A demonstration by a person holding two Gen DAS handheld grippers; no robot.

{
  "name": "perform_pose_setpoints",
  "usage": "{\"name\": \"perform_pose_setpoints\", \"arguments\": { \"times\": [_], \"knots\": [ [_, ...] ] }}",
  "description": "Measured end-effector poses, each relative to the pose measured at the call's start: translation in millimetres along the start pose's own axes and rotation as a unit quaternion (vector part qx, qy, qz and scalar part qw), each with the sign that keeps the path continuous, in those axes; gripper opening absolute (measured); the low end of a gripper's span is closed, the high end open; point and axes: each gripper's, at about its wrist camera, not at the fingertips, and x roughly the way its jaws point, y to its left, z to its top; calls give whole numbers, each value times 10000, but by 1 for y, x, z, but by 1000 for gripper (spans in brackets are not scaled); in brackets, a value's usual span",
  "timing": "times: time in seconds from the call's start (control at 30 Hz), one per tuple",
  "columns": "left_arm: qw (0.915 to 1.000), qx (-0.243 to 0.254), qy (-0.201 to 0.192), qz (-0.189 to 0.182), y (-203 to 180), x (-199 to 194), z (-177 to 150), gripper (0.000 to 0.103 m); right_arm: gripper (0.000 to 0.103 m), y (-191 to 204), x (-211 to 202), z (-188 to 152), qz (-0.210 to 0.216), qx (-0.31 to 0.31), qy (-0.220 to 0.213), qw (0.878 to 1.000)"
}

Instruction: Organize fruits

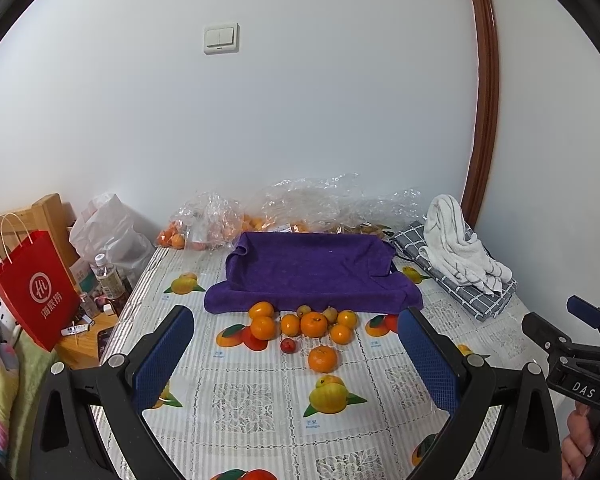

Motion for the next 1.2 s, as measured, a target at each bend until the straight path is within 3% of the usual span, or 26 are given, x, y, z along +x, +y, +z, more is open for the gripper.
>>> {"name": "perform_pose_setpoints", "arguments": {
  "times": [0.63,1.07,1.2],
  "knots": [
    [10000,-87,18,-22,11,3,-1,103,99,17,7,-3,56,-128,46,9999],
    [9992,-269,169,224,36,45,-12,103,99,12,38,-6,108,-17,9,9999],
    [9987,-280,282,334,46,67,-17,103,99,11,64,-6,190,32,266,9995]
  ]
}}
